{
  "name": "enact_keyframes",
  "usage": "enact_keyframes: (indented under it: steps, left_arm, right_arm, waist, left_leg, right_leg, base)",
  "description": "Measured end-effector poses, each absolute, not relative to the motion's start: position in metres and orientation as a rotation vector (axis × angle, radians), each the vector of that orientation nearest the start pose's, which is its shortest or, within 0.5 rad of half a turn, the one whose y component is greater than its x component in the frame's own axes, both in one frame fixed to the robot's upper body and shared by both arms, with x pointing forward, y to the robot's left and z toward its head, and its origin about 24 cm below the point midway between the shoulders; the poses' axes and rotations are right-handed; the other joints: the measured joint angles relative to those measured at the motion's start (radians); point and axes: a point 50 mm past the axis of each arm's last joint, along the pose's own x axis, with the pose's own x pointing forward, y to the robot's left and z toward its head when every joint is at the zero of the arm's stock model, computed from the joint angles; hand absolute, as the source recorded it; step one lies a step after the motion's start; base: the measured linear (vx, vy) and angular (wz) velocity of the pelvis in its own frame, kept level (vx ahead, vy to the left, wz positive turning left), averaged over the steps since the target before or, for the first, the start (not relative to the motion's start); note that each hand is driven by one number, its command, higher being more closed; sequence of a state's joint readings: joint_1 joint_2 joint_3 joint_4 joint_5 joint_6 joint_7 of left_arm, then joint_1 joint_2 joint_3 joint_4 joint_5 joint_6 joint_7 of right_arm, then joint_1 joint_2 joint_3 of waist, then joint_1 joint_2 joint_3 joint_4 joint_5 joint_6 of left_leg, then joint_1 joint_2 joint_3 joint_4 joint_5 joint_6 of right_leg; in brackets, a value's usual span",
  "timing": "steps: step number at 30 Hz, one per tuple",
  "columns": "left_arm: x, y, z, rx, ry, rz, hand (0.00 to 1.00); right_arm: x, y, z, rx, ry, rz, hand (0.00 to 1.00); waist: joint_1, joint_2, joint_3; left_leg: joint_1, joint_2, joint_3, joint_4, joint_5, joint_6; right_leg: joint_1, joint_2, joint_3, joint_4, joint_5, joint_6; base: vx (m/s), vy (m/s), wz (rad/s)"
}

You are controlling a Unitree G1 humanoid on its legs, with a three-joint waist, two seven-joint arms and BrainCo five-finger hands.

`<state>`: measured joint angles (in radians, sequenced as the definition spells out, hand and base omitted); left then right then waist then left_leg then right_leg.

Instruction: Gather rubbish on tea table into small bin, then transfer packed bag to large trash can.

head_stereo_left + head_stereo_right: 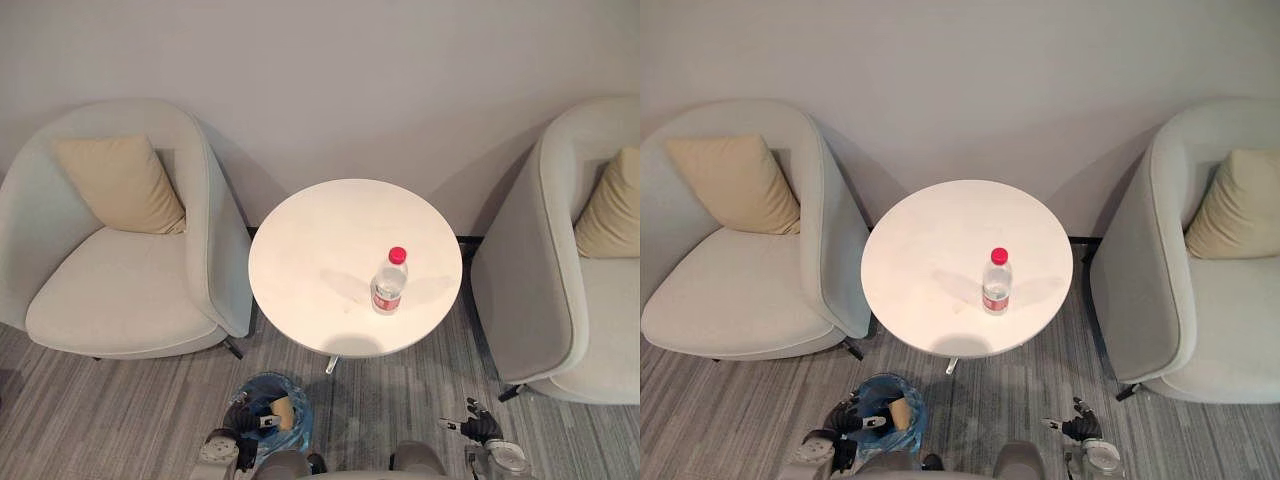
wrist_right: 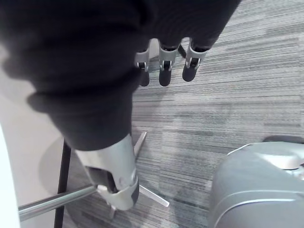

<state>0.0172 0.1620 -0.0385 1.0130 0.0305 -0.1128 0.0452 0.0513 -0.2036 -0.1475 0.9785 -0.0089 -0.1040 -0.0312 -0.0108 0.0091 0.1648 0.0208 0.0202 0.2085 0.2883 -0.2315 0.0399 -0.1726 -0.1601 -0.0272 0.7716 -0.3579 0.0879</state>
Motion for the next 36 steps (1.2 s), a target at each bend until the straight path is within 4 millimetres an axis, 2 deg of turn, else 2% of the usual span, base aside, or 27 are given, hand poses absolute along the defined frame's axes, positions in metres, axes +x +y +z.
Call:
enact_keyframes:
  steps: [1,2,3,4,5,7,8,10,14,23,29,36]
  left_arm:
    - [0.137,0.208,-0.143,0.215,0.915,0.065,0.0]
    - [0.135,0.208,-0.143,0.215,0.921,0.066,0.0]
    - [0.134,0.209,-0.144,0.217,0.924,0.067,0.0]
    - [0.132,0.21,-0.145,0.217,0.933,0.072,0.0]
    - [0.13,0.203,-0.147,0.2,0.946,0.061,0.0]
    - [0.127,0.2,-0.149,0.189,0.956,0.059,0.0]
    - [0.124,0.2,-0.15,0.187,0.966,0.063,0.0]
    - [0.127,0.201,-0.149,0.186,0.96,0.068,0.0]
    - [0.128,0.201,-0.149,0.187,0.956,0.068,0.0]
    - [0.122,0.206,-0.15,0.196,0.972,0.075,0.0]
    - [0.124,0.207,-0.149,0.2,0.966,0.074,0.0]
    - [0.125,0.206,-0.147,0.199,0.948,0.072,0.0]
  right_arm:
    - [0.129,-0.249,-0.135,-0.148,0.902,-0.261,0.0]
    - [0.127,-0.249,-0.135,-0.149,0.904,-0.261,0.0]
    - [0.125,-0.249,-0.136,-0.148,0.91,-0.26,0.0]
    - [0.118,-0.25,-0.138,-0.149,0.93,-0.262,0.0]
    - [0.114,-0.257,-0.138,-0.161,0.947,-0.276,0.0]
    - [0.114,-0.261,-0.137,-0.171,0.948,-0.281,0.0]
    - [0.113,-0.261,-0.137,-0.169,0.948,-0.279,0.0]
    - [0.111,-0.261,-0.138,-0.165,0.954,-0.279,0.0]
    - [0.103,-0.266,-0.139,-0.152,0.967,-0.315,0.0]
    - [0.108,-0.261,-0.135,-0.151,0.924,-0.322,0.0]
    - [0.131,-0.265,-0.103,-0.195,0.705,-0.316,0.0]
    - [0.136,-0.265,-0.079,-0.232,0.564,-0.301,0.0]
  waist:
    - [-0.004,0.006,0.0]
    - [-0.006,0.014,-0.001]
    - [-0.004,0.006,-0.004]
    - [-0.003,-0.012,-0.012]
    - [-0.002,0.011,-0.019]
    - [0.004,0.04,-0.037]
    - [-0.002,0.049,-0.042]
    - [-0.002,0.048,-0.042]
    - [-0.002,0.045,-0.041]
    - [-0.001,0.034,-0.041]
    - [-0.005,0.021,-0.033]
    - [-0.006,0.021,-0.034]
  left_leg:
    - [0.006,0.011,-0.009,-0.003,0.002,-0.003]
    - [0.016,0.03,-0.024,-0.002,0.007,-0.015]
    - [0.022,0.028,-0.029,-0.001,0.011,-0.032]
    - [0.034,0.011,-0.059,0.003,0.002,-0.064]
    - [0.037,0.041,-0.076,-0.011,-0.001,-0.075]
    - [0.043,0.071,-0.079,-0.045,0.007,-0.088]
    - [0.057,0.084,-0.095,-0.082,0.024,-0.113]
    - [0.07,0.09,-0.104,-0.108,0.04,-0.122]
    - [0.08,0.087,-0.127,-0.123,0.058,-0.125]
    - [0.079,0.067,-0.139,-0.185,0.098,-0.112]
    - [0.074,0.069,-0.138,-0.186,0.093,-0.118]
    - [0.078,0.084,-0.148,-0.202,0.092,-0.125]
  right_leg:
    - [-0.02,0.016,0.001,-0.017,-0.003,-0.005]
    - [-0.047,0.046,0.014,-0.1,0.003,-0.006]
    - [-0.045,0.051,0.025,-0.192,0.045,-0.007]
    - [-0.035,0.043,0.027,-0.29,0.166,-0.024]
    - [-0.016,0.069,0.013,-0.308,0.174,-0.037]
    - [0.004,0.102,0.004,-0.361,0.186,-0.052]
    - [0.02,0.118,-0.008,-0.395,0.195,-0.056]
    - [0.037,0.127,-0.014,-0.421,0.206,-0.064]
    - [0.077,0.125,-0.03,-0.478,0.236,-0.062]
    - [0.102,0.112,-0.037,-0.576,0.319,-0.047]
    - [0.1,0.111,-0.025,-0.602,0.339,-0.044]
    - [0.096,0.126,-0.023,-0.606,0.335,-0.048]
  base:
    - [0.14,-0.121,0.37]
    - [0.13,-0.123,0.32]
    - [0.18,-0.166,0.47]
    - [0.21,-0.139,0.43]
    - [0.22,-0.137,0.29]
    - [0.18,-0.17,-0.01]
    - [0.13,-0.171,0.02]
    - [0.03,-0.088,0.09]
    - [-0.03,-0.004,0.13]
    - [-0.12,0.026,0.06]
    - [-0.11,-0.012,-0.07]
    - [0.01,-0.025,-0.02]
